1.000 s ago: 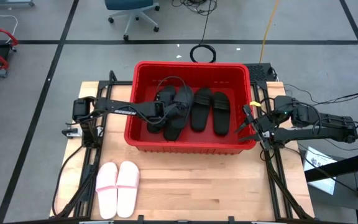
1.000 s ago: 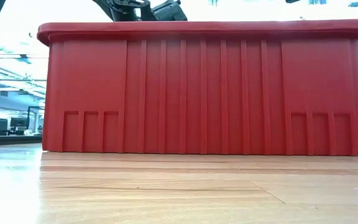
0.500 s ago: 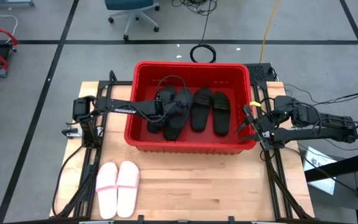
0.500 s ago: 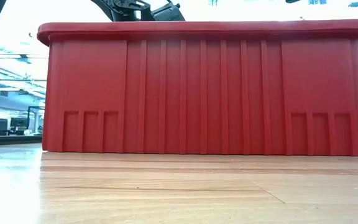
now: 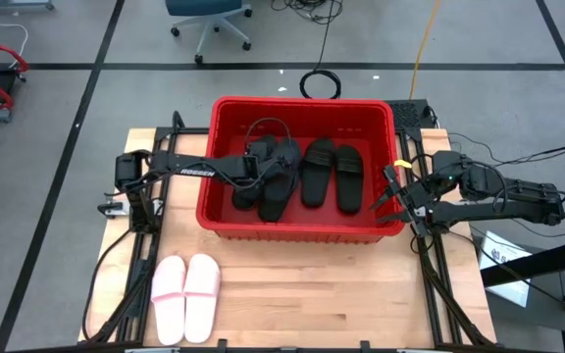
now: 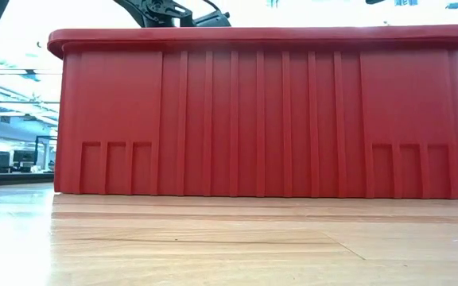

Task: Pick and place slides into bin
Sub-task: Put the black slide into the red bin

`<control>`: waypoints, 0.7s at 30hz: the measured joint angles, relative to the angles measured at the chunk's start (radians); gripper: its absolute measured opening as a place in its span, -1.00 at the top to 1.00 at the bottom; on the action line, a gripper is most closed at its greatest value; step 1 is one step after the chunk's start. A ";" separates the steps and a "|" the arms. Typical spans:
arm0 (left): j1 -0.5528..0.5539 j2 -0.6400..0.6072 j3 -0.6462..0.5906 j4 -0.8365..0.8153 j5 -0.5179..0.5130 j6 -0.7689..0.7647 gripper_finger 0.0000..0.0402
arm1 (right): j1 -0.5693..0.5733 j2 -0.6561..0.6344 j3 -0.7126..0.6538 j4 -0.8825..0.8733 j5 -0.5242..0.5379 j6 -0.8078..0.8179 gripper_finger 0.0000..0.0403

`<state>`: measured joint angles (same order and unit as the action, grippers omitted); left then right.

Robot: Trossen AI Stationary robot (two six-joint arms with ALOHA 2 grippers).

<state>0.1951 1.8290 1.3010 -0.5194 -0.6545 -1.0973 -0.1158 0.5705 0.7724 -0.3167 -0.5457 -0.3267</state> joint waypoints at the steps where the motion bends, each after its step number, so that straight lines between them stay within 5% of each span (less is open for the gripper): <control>1: 0.000 0.000 0.000 0.000 0.003 0.000 0.99 | 0.000 0.000 0.000 0.000 0.000 0.000 0.36; 21: 0.001 0.000 0.000 0.001 0.057 -0.005 0.44 | 0.000 0.000 0.000 0.001 0.000 0.000 0.36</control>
<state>0.1963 1.8286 1.3010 -0.5186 -0.5974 -1.1019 -0.1158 0.5705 0.7726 -0.3161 -0.5460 -0.3267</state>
